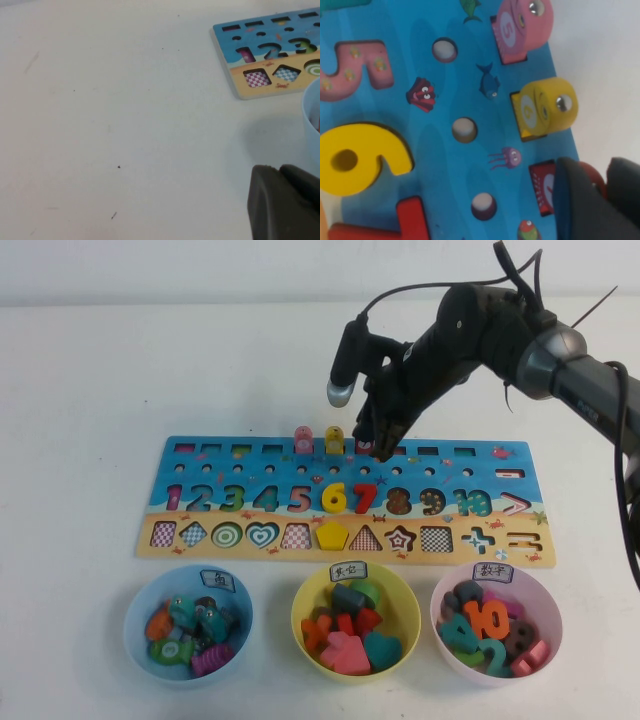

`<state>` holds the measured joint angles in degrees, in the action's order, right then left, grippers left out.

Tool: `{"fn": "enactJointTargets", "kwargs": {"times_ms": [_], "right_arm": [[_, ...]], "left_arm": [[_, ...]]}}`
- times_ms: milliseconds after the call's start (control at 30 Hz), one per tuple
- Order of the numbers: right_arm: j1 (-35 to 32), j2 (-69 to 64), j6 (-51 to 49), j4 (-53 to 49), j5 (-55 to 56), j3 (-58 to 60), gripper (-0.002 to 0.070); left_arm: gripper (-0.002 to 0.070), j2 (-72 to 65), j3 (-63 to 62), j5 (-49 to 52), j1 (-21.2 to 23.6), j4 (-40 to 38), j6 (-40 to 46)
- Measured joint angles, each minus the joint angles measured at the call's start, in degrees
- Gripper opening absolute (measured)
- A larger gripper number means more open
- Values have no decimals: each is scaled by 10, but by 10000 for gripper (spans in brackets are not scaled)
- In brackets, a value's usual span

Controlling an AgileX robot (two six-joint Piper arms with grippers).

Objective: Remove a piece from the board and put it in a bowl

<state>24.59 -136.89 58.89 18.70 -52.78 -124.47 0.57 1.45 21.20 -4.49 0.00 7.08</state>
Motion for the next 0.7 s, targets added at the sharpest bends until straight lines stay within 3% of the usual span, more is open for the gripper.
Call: {"fn": "enactJointTargets", "kwargs": {"times_ms": [700], "right_arm": [[0, 0, 0, -6, -9, -2, 90]], "left_arm": [[-5, 0, 0, 0, 0, 0, 0]]}}
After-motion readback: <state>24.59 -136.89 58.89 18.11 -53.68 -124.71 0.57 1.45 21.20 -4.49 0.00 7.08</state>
